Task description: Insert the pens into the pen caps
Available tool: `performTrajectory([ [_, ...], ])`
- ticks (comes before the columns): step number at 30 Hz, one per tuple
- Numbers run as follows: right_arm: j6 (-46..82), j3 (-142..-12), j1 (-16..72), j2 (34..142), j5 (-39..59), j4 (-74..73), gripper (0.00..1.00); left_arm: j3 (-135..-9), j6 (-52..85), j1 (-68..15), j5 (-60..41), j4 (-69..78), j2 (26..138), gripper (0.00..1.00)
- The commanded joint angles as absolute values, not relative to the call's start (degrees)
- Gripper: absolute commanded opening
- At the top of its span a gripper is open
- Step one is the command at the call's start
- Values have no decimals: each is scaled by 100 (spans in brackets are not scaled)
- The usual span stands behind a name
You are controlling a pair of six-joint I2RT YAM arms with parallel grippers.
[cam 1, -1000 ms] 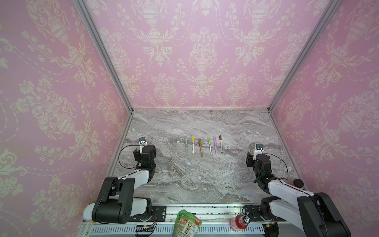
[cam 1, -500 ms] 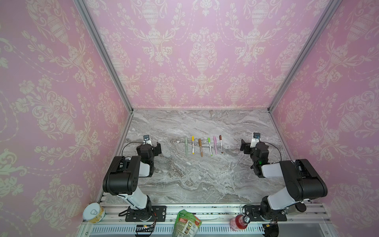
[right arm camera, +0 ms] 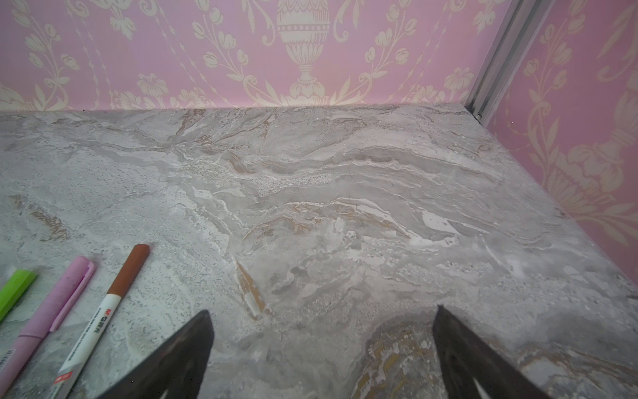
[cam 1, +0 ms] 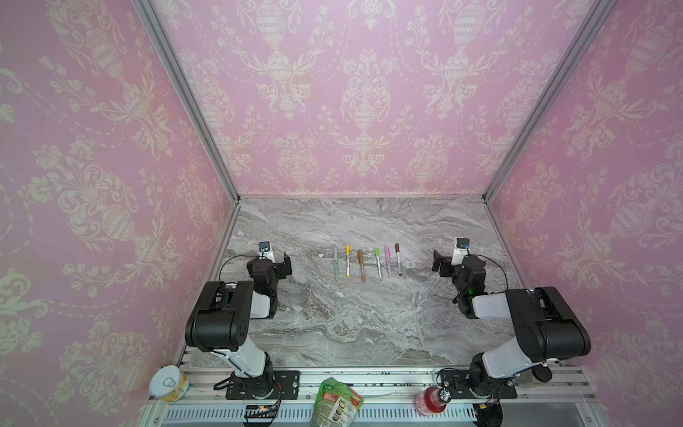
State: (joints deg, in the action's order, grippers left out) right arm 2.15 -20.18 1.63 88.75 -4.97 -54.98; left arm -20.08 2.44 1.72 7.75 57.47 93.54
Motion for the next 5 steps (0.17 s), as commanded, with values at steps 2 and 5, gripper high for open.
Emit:
performTrajectory([
  [2,229,-2092,167,8868,-352,-5415,100,-2014,193,185,633,5847,9369,99],
  [5,227,-2073,175,8867,-352,-5462,100,-2012,194,185,634,5849,9372,99],
])
